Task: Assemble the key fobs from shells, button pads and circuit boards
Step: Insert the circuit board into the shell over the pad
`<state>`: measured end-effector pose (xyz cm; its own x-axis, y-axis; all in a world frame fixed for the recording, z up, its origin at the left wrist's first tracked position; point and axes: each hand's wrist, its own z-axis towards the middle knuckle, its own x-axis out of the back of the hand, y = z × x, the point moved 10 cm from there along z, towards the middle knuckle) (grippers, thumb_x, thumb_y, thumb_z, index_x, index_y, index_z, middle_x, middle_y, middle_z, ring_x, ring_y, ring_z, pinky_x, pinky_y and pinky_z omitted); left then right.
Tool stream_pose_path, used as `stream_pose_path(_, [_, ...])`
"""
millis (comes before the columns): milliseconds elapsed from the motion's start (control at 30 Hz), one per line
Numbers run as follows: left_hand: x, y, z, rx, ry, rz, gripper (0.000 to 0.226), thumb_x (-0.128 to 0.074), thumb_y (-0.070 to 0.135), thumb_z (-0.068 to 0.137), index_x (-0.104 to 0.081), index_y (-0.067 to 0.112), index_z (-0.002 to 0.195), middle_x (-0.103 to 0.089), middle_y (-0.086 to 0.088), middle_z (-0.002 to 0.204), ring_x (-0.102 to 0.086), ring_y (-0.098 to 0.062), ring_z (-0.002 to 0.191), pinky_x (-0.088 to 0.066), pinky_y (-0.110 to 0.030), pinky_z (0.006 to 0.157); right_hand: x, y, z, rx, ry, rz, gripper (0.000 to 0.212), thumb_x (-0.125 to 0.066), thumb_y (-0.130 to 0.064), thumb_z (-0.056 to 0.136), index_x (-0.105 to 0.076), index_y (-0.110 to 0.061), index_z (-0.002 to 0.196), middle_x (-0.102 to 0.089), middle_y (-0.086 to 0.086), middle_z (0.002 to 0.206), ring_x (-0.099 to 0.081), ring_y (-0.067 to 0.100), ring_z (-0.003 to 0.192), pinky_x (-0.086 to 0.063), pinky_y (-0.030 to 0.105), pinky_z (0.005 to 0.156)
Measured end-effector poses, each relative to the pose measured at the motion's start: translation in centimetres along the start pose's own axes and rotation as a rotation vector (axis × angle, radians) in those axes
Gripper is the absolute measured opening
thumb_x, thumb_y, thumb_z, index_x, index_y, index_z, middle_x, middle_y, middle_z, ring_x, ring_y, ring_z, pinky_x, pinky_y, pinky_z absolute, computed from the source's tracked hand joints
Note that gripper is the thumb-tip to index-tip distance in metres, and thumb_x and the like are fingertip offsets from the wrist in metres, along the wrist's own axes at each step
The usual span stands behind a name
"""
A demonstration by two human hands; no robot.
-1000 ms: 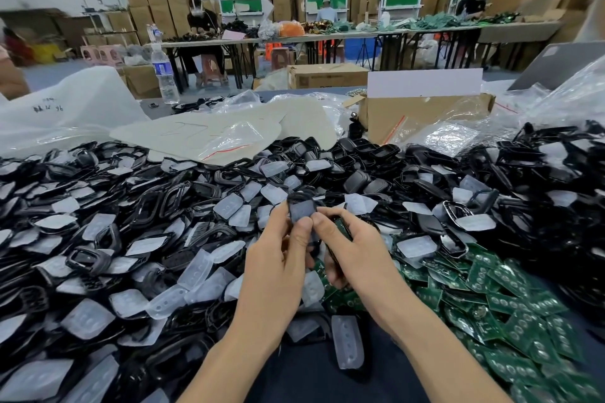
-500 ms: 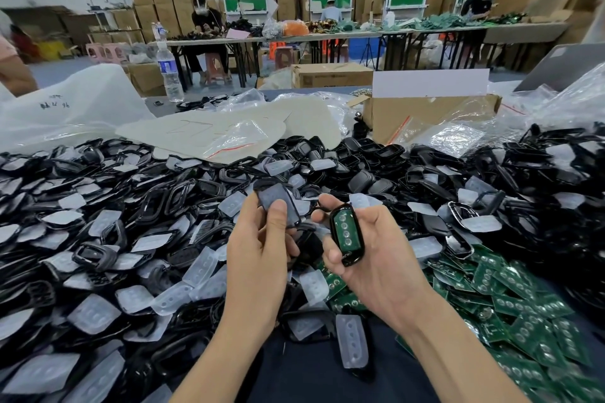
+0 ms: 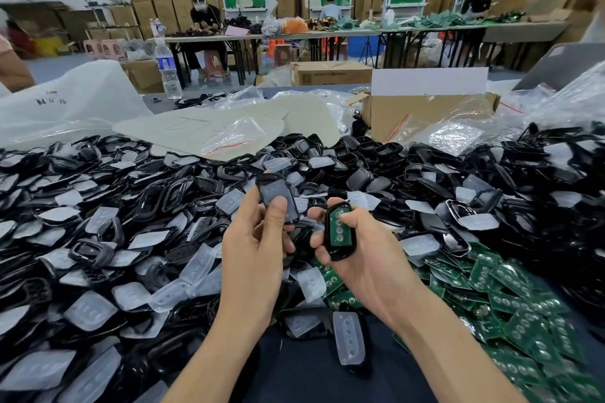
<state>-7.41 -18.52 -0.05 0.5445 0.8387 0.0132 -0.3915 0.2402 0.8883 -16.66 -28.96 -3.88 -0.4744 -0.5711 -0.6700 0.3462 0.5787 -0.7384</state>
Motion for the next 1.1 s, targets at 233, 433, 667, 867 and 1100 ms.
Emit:
stream_pose_path(233, [0.0, -0.4, 0.0, 0.011, -0.005, -0.007, 0.014, -0.054, 0.031, 0.103, -0.062, 0.037, 0.093, -0.058, 0.006, 0.073, -0.054, -0.007, 0.056, -0.047, -0.018, 0.054, 0.6, 0.2, 0.6, 0.030, 0.004, -0.013, 0.024, -0.037, 0.003, 0.103, -0.060, -0.003, 0.106, -0.073, 0.012, 0.081, -0.069, 0.023, 0.064, -0.055, 0.027, 0.054])
stream_pose_path(433, [-0.2, -0.2, -0.2, 0.006, -0.028, 0.026, 0.011, -0.051, 0.032, 0.104, -0.061, 0.032, 0.100, -0.064, -0.004, 0.081, -0.055, -0.008, 0.057, -0.048, -0.020, 0.055, 0.9, -0.6, 0.5, 0.159, -0.020, -0.287, 0.023, -0.063, -0.007, 0.097, -0.071, -0.015, 0.117, -0.071, 0.001, 0.079, -0.067, 0.013, 0.069, -0.048, 0.020, 0.054])
stream_pose_path(667, [-0.8, -0.6, -0.4, 0.033, -0.051, 0.091, 0.027, -0.051, 0.034, 0.103, -0.056, 0.018, 0.124, -0.060, -0.007, 0.081, -0.055, -0.015, 0.057, -0.053, -0.040, 0.059, 2.2, -1.6, 0.8, 0.207, 0.061, -0.250, 0.024, -0.082, -0.026, 0.069, -0.080, -0.025, 0.092, -0.058, -0.005, 0.064, -0.051, 0.005, 0.053, -0.042, 0.017, 0.049])
stream_pose_path(867, [-0.5, -1.2, -0.4, 0.047, -0.040, 0.120, 0.057, -0.056, 0.053, 0.091, -0.049, 0.034, 0.144, -0.063, 0.000, 0.080, -0.057, -0.010, 0.058, -0.055, -0.038, 0.064, 2.6, -1.0, 1.0, 0.154, 0.070, -0.242, 0.027, -0.073, -0.040, 0.077, -0.082, -0.021, 0.095, -0.059, -0.007, 0.064, -0.053, 0.008, 0.055, -0.048, 0.024, 0.051])
stream_pose_path(1100, [-0.3, -0.9, -0.2, -0.081, -0.061, 0.290, 0.044, -0.045, 0.059, 0.092, -0.048, 0.056, 0.137, -0.061, 0.017, 0.070, -0.053, -0.002, 0.055, -0.042, -0.013, 0.053, 1.6, -0.6, 0.3, 0.168, -0.001, -0.520, 0.016, -0.070, -0.032, 0.090, -0.078, -0.034, 0.104, -0.077, -0.002, 0.100, -0.073, 0.017, 0.078, -0.051, 0.023, 0.051])
